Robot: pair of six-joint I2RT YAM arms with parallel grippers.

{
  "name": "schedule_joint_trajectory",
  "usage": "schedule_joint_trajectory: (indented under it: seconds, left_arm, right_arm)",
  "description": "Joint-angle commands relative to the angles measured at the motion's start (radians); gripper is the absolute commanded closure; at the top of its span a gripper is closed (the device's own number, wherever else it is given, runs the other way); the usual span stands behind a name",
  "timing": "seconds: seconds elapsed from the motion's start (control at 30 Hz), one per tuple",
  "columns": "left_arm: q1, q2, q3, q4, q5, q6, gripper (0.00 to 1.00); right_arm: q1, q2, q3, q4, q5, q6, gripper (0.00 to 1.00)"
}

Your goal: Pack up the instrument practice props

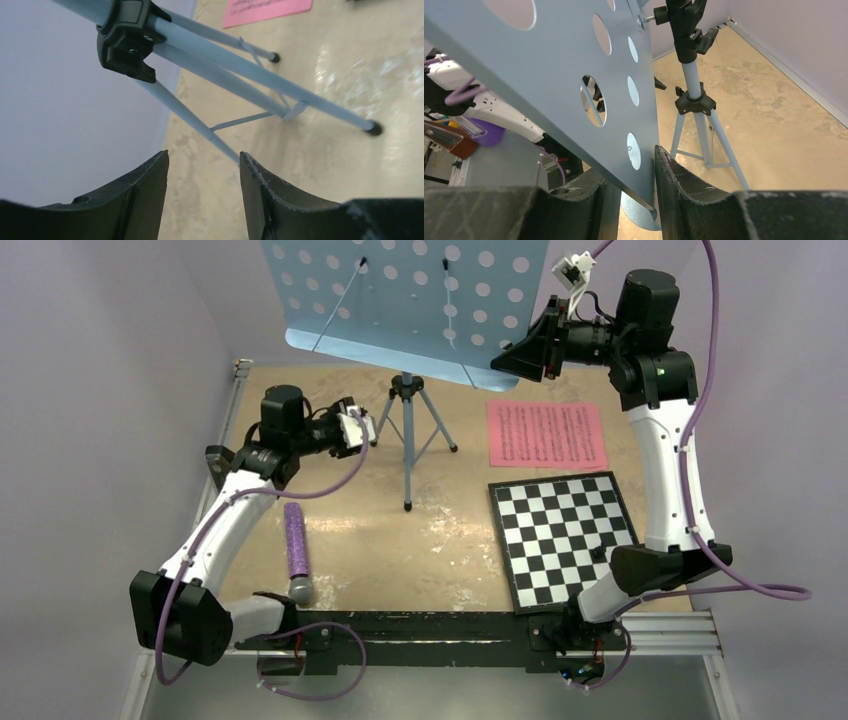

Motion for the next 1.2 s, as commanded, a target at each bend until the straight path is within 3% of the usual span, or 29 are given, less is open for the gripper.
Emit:
schedule_joint_trajectory:
  seconds: [0.0, 0.17, 0.4, 0.83, 0.97, 1.17]
  left_arm:
    - [-0.023, -0.019, -0.102, 0.279, -0.047, 0.431, 0.41]
    - [-0.052, 0.039, -0.241, 0.719, 0.006, 0.744, 0.37]
    - [-0.101, 0.164, -0.176, 0.932, 0.002, 0.778, 0.34]
    - [-0.115, 0.181, -0.162, 0.927, 0.021, 0.797, 0.36]
    - [-0.115, 0.171, -0.150, 0.856, 0.018, 0.808, 0.42]
    - [-0.114, 0.140, -0.140, 0.746, 0.020, 0.805, 0.61]
  right_arm:
    - [-0.003, 0.005, 0.034, 0.039, -0.017, 0.022, 0.67]
    - [-0.003, 0.002, 0.029, 0.040, -0.020, 0.023, 0.67]
    - [-0.003, 0.001, 0.028, 0.043, -0.021, 0.026, 0.67]
    - [-0.004, 0.009, 0.026, 0.041, -0.023, 0.021, 0.67]
    - [-0.003, 0.015, 0.034, 0.044, -0.025, 0.026, 0.67]
    - [-0.003, 0.014, 0.030, 0.042, -0.026, 0.023, 0.67]
